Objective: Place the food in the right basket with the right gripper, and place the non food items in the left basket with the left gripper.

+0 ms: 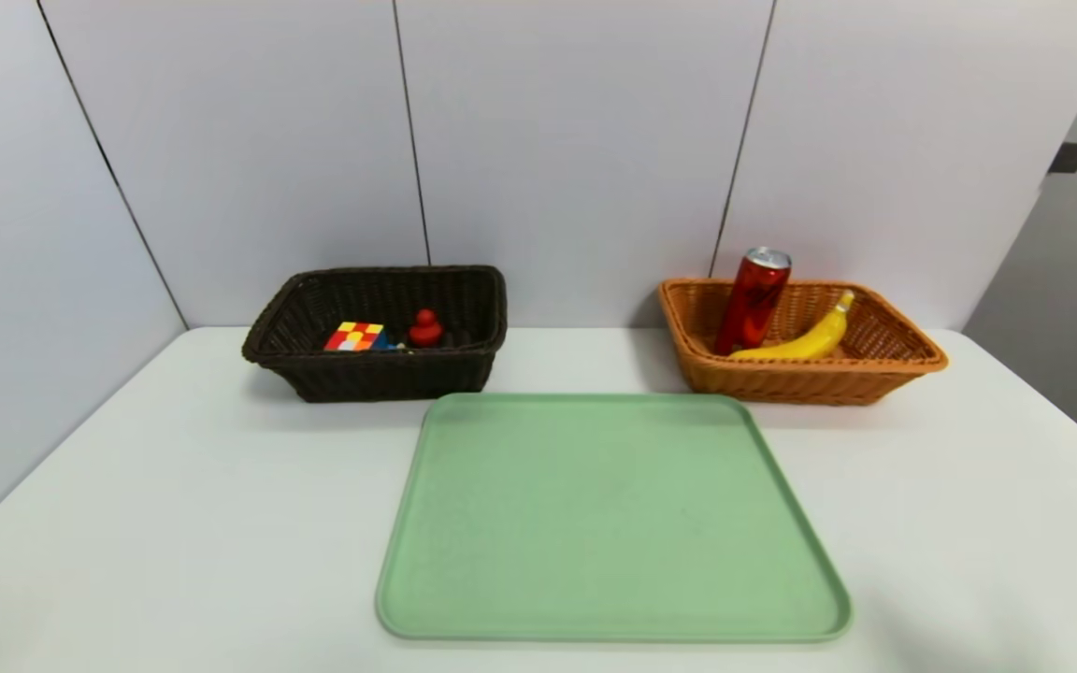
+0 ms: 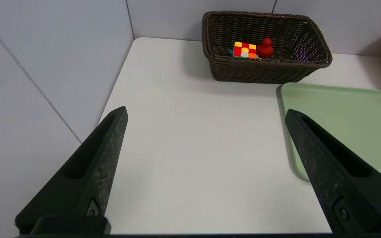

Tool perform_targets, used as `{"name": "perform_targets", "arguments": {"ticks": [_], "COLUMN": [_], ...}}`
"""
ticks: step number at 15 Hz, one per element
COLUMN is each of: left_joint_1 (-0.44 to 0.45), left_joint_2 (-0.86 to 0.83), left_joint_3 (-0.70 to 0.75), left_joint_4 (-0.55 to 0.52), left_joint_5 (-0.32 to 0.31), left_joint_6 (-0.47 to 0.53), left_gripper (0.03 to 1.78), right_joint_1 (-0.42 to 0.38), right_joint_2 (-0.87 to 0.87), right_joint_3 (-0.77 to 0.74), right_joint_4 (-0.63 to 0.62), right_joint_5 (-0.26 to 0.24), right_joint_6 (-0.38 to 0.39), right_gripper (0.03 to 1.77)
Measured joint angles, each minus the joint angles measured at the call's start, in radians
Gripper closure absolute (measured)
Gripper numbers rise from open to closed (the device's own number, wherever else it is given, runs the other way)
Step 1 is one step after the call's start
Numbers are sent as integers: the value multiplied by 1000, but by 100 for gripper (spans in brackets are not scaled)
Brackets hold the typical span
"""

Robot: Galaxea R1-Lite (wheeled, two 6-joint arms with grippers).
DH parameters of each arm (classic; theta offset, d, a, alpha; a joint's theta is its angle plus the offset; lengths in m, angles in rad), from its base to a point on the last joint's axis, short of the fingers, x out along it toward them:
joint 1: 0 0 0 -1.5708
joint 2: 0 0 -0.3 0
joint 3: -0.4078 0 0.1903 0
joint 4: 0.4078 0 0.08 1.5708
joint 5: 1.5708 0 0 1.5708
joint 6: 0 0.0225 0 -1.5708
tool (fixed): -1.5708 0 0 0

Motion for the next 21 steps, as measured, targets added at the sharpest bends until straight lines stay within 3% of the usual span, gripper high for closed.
{"name": "perform_targets", "arguments": {"ticks": [3,7,9,13,17,21], "left_joint_1": [21,69,94,130,143,144], "left_joint_2": [-222,-311,-331,-464,-584,-609], "left_joint_3": [149,191,202,307,510,808], "left_joint_4": [-4,-3,0,1,-76,-424], "left_joint_5": [6,24,-16,-106,-161,-180], "left_joint_6": [-11,-4,1,80,157,197], "left_gripper": [12,12,12,12,12,12], "right_joint_1": [-9,23,33,35,35,35], "right_joint_2": [-223,-451,-520,-631,-667,-672], "right_joint_3": [69,67,51,88,177,387], "right_joint_4": [18,160,249,247,75,-304], "right_joint_5": [33,60,61,61,57,68], "right_joint_6": [-1,-30,-34,-46,-116,-197], "right_gripper": [10,10,10,10,10,10]}}
